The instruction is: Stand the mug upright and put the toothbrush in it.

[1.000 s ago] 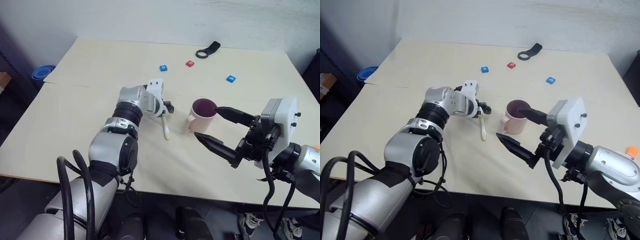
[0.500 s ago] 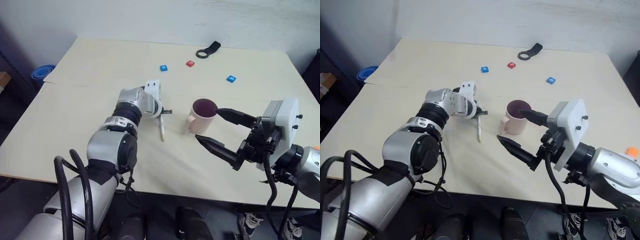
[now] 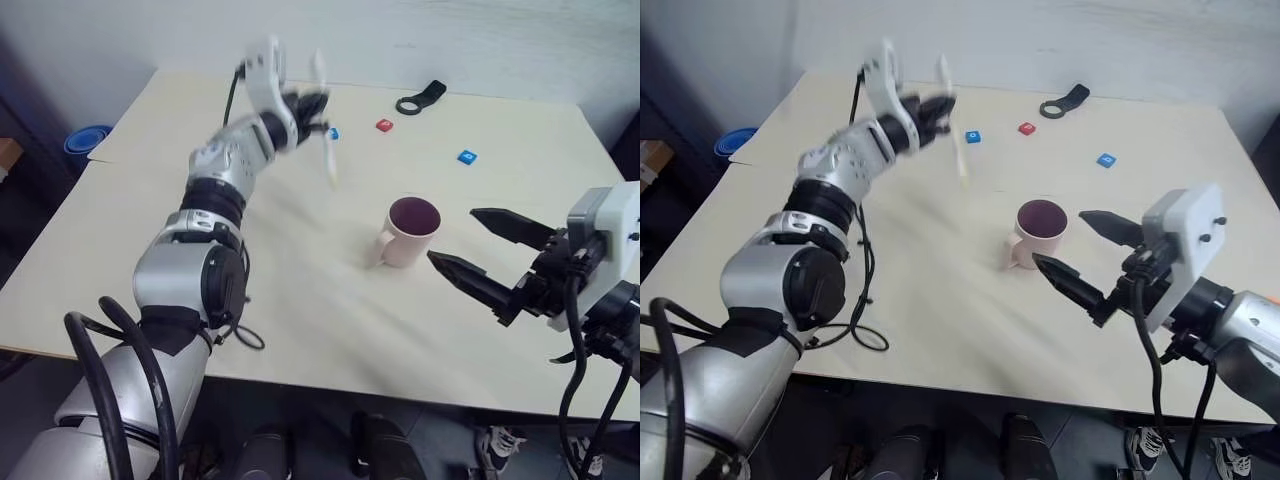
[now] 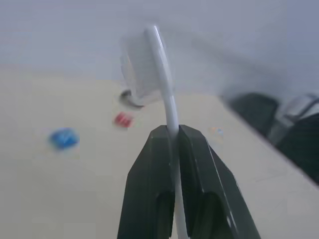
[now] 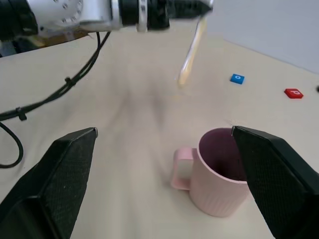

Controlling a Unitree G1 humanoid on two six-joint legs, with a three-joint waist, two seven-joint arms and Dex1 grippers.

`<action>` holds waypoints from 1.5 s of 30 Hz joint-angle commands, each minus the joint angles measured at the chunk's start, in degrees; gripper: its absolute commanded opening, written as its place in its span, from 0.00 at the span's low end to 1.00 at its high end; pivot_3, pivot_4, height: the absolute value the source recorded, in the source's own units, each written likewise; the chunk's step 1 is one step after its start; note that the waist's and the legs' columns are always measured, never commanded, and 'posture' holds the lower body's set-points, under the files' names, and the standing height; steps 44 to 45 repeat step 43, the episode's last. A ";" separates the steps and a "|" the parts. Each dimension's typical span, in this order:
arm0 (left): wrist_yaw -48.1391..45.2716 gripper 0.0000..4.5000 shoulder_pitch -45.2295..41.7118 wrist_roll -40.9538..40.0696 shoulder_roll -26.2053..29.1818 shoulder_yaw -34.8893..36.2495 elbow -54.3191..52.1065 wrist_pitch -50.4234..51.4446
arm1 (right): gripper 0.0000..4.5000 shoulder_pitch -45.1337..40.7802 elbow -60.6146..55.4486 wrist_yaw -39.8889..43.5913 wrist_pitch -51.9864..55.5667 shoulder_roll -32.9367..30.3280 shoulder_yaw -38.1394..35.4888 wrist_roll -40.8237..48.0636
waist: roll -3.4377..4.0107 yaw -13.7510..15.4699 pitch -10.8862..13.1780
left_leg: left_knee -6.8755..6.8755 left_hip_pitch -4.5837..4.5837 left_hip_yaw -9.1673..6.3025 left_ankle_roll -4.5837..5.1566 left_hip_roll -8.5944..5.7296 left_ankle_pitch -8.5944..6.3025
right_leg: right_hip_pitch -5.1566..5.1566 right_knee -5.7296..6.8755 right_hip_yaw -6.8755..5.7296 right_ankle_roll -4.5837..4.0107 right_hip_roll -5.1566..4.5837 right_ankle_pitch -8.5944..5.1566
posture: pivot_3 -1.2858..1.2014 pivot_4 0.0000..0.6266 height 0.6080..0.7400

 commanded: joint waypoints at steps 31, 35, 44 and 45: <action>-33.05 0.99 14.21 3.41 8.01 -16.36 -20.49 -3.73 | 1.00 2.85 8.99 3.30 -2.91 -3.52 -1.82 -6.60 | 0.01 -1.77 0.01 | 0.13 0.13 -0.15 0.26 0.05 -0.06 | 0.08 0.04 0.31 0.12 0.08 0.09 | 0.52 0.24 1.00; -48.12 0.99 23.19 2.16 24.15 -18.39 -35.04 -0.87 | 1.00 3.71 15.47 18.24 -1.54 -8.31 -2.59 -9.56 | 0.10 -2.46 -0.02 | 0.01 0.14 -0.15 0.21 0.15 -0.06 | 0.00 0.15 0.30 0.05 0.12 0.04 | 0.52 0.24 1.00; -58.02 0.99 33.73 2.24 42.39 -18.65 -44.30 -3.49 | 1.00 6.88 29.49 45.92 -1.94 -16.81 -3.80 -19.53 | 0.09 -1.10 0.01 | 0.52 0.11 -0.24 0.56 0.14 -0.27 | 0.26 0.11 0.23 0.02 0.08 0.03 | 0.52 0.24 1.00; -58.02 0.99 33.73 2.24 42.39 -18.65 -44.30 -3.49 | 1.00 6.88 29.49 45.92 -1.94 -16.81 -3.80 -19.53 | 0.09 -1.10 0.01 | 0.52 0.11 -0.24 0.56 0.14 -0.27 | 0.26 0.11 0.23 0.02 0.08 0.03 | 0.52 0.24 1.00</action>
